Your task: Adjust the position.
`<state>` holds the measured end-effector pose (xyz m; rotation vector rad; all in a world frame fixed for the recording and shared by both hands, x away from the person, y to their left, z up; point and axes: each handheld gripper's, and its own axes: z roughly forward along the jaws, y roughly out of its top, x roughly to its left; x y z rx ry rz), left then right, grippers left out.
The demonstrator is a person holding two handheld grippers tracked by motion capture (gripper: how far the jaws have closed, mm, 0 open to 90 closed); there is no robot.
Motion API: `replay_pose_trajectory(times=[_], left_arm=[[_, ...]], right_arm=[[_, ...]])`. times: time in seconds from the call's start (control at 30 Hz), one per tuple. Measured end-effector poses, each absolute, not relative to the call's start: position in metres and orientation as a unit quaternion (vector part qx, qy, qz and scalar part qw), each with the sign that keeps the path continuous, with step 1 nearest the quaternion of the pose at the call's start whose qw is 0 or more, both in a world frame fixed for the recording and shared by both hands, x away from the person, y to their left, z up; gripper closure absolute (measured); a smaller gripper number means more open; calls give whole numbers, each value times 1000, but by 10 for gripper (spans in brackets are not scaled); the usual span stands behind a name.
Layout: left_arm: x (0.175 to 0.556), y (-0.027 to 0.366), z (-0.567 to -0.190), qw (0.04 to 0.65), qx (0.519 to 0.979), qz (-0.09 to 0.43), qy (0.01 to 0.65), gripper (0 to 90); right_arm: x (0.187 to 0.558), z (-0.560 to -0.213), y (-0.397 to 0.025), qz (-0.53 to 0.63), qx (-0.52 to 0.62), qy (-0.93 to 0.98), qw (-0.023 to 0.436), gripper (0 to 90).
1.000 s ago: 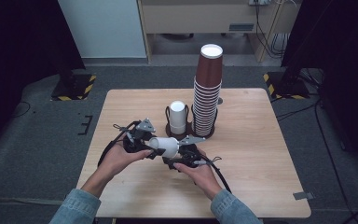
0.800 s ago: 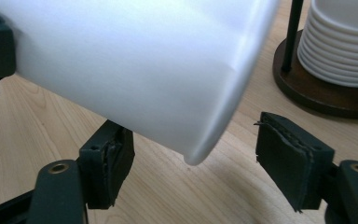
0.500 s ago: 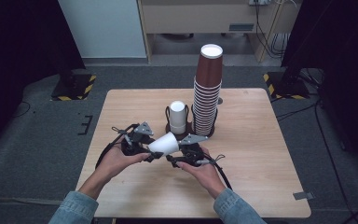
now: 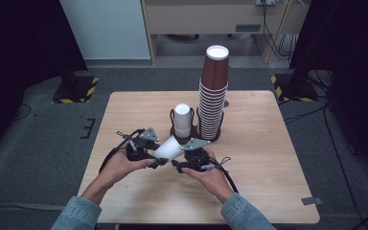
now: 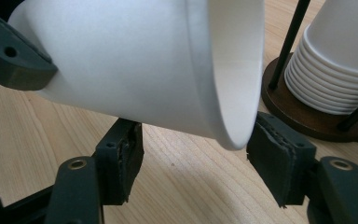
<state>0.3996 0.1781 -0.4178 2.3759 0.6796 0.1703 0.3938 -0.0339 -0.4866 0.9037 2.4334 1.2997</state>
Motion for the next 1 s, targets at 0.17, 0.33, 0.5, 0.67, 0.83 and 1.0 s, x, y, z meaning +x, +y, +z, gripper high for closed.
replay_pose_trajectory(times=[0.17, 0.33, 0.5, 0.67, 0.83, 1.0], left_arm=[[401, 176, -424, 322, 908, 60, 261, 300], [401, 174, -429, 327, 906, 64, 263, 297], [400, 176, -431, 334, 901, 73, 268, 308], [399, 180, -434, 345, 894, 75, 274, 309], [394, 182, -437, 372, 883, 80, 274, 307], [392, 182, -442, 387, 877, 81, 272, 307]], right_arm=[[392, -486, -33, 446, 304, 833, 119, 384], [392, -484, -33, 448, 298, 834, 123, 395], [393, -483, -36, 448, 303, 832, 125, 376], [398, -483, -41, 443, 320, 827, 129, 351], [408, -484, -50, 434, 348, 819, 139, 347], [410, -482, -53, 435, 355, 815, 142, 342]])
